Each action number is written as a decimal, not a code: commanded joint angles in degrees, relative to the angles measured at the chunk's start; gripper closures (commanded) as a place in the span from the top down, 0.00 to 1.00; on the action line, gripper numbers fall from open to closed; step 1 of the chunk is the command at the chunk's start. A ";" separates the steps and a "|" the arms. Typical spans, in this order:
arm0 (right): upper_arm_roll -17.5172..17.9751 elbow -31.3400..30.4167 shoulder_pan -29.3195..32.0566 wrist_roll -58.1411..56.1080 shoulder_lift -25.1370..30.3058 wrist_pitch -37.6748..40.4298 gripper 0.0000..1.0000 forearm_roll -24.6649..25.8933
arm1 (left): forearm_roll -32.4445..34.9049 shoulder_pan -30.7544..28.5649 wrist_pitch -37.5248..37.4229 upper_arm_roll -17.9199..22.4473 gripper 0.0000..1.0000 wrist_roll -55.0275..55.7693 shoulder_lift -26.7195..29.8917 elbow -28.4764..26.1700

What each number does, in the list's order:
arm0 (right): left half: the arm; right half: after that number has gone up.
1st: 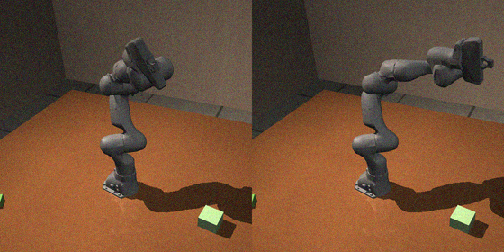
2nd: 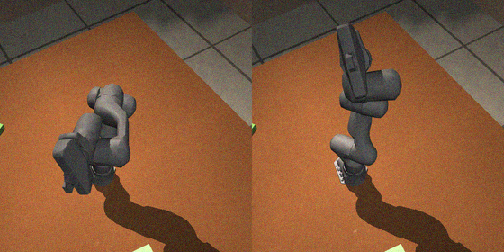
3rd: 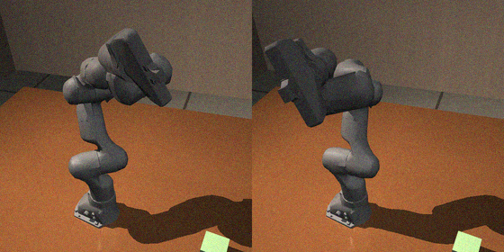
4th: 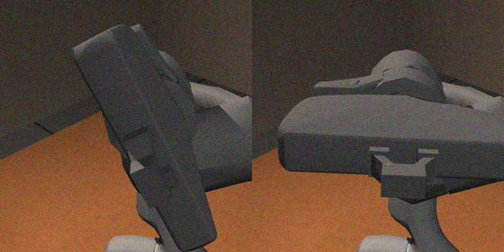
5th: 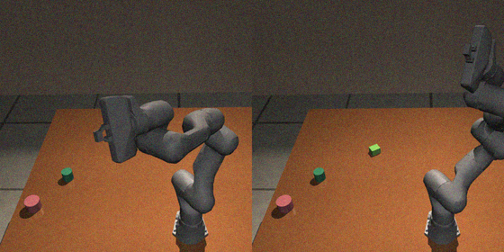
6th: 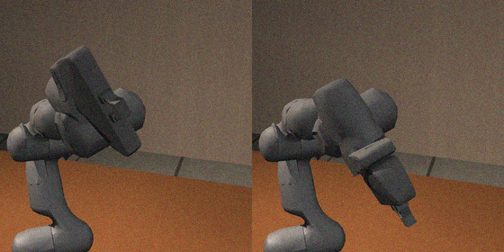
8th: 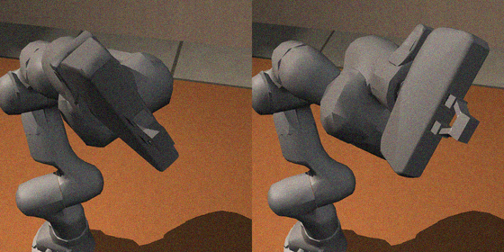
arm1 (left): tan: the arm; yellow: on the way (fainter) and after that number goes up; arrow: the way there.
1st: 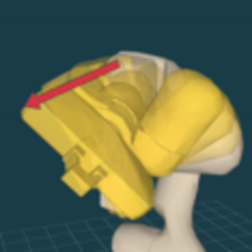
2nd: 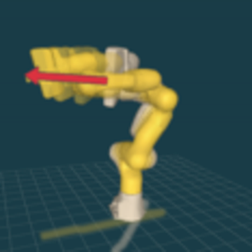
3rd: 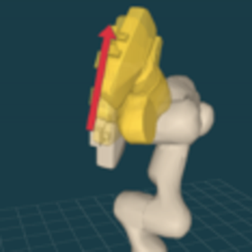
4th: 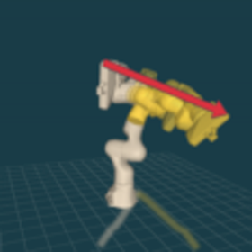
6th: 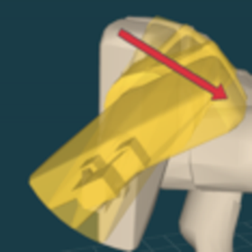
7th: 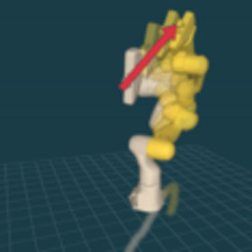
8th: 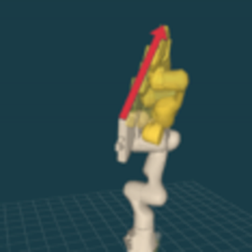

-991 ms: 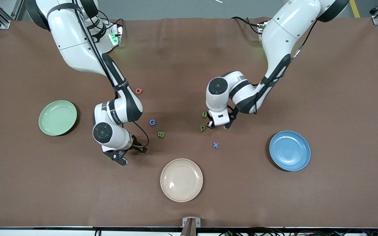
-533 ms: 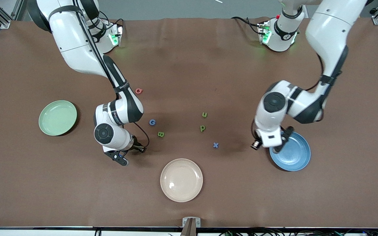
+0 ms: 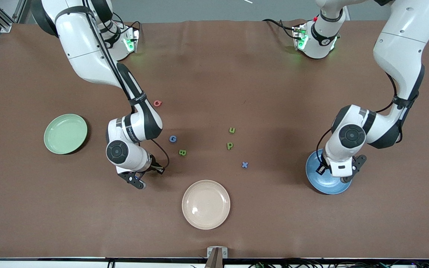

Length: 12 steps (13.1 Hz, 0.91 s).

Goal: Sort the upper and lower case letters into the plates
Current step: 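Carry the blue x into the blue plate and open the left gripper, then place the N on the green plate while the left gripper grasps the E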

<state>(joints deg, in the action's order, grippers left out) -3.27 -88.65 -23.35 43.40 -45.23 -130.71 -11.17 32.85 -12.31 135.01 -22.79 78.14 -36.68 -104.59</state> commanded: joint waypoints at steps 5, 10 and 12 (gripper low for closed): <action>0.46 -8.35 5.66 -10.31 18.20 18.71 0.13 0.97 | -4.69 4.90 -3.34 -9.37 1.00 4.46 -0.74 6.04; 0.46 -27.34 22.69 -37.97 35.90 19.80 0.13 8.35 | -12.99 16.24 -3.26 -7.63 0.95 14.21 -8.74 15.98; 0.46 -28.59 31.74 -54.22 35.83 18.66 0.13 9.14 | -13.42 20.20 -3.26 -4.82 0.92 18.34 -10.86 18.19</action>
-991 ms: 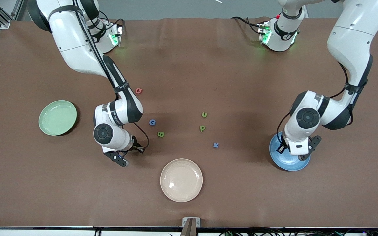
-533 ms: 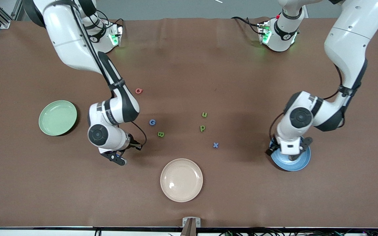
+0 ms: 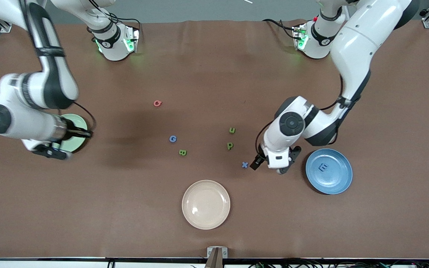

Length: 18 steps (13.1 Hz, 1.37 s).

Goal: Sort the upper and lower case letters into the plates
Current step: 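Place the N on the green plate while the left gripper grasps the E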

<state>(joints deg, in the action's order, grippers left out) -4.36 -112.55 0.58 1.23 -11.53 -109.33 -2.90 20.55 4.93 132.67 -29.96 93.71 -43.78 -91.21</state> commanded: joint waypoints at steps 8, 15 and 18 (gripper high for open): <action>1.63 -19.79 20.07 -31.55 -1.56 -32.75 0.13 2.29 | -1.04 11.68 0.39 9.74 0.81 17.28 -8.52 10.09; 1.63 -23.59 19.98 -31.46 -6.48 -40.35 0.17 2.29 | -0.86 12.65 0.83 10.36 0.36 18.09 -8.78 10.00; 1.63 -23.59 19.98 -31.37 -6.84 -40.08 0.22 2.29 | 0.36 11.51 -0.12 10.36 0.00 14.68 -6.25 9.83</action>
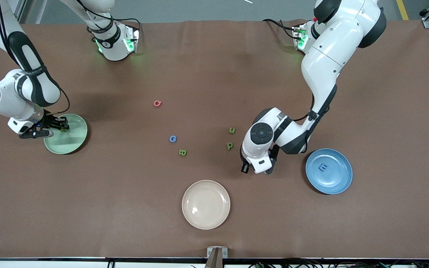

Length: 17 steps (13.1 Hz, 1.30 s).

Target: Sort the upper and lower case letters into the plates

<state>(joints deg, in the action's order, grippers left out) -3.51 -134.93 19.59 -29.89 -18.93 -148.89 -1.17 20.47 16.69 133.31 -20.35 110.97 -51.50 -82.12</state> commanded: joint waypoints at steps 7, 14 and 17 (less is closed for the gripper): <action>1.32 0.01 -5.42 13.06 11.09 10.70 0.91 0.46 | 0.98 -16.66 -13.60 0.32 0.01 -28.23 8.87 -2.95; 1.49 4.48 -32.29 46.98 14.19 18.37 1.00 -0.24 | 4.06 -26.36 -12.81 -0.91 0.90 -37.76 8.43 -6.65; 1.49 14.05 -42.41 57.81 6.66 20.13 1.00 -1.55 | 3.97 -25.48 -14.82 -4.76 0.98 -35.83 10.80 -8.15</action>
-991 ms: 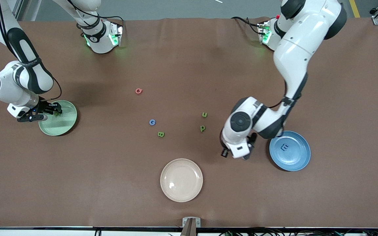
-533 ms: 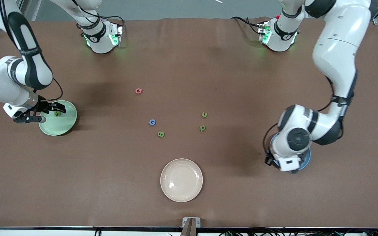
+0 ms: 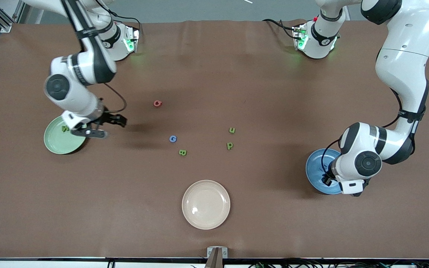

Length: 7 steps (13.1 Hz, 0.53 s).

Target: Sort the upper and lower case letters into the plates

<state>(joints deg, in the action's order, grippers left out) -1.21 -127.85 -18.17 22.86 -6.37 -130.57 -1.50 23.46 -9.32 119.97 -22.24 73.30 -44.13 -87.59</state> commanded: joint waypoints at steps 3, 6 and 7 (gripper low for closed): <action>-0.90 16.46 -10.38 6.14 -14.43 1.63 1.00 -8.68 | 0.98 2.71 -2.90 -10.08 0.98 7.72 2.74 -2.33; -0.99 24.90 -14.78 9.65 -22.96 1.19 1.00 -8.87 | 0.71 11.75 -0.53 -10.45 0.98 8.43 1.25 -1.89; -0.99 26.84 -15.57 10.01 -24.98 1.19 1.00 -8.87 | 0.62 13.61 0.78 -10.37 0.98 8.35 0.64 -1.89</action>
<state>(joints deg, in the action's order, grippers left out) -1.36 -107.00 -31.61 31.10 -25.97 -130.17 -9.70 23.47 0.66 118.65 -33.22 81.24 -43.13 -88.92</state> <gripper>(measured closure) 0.000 0.022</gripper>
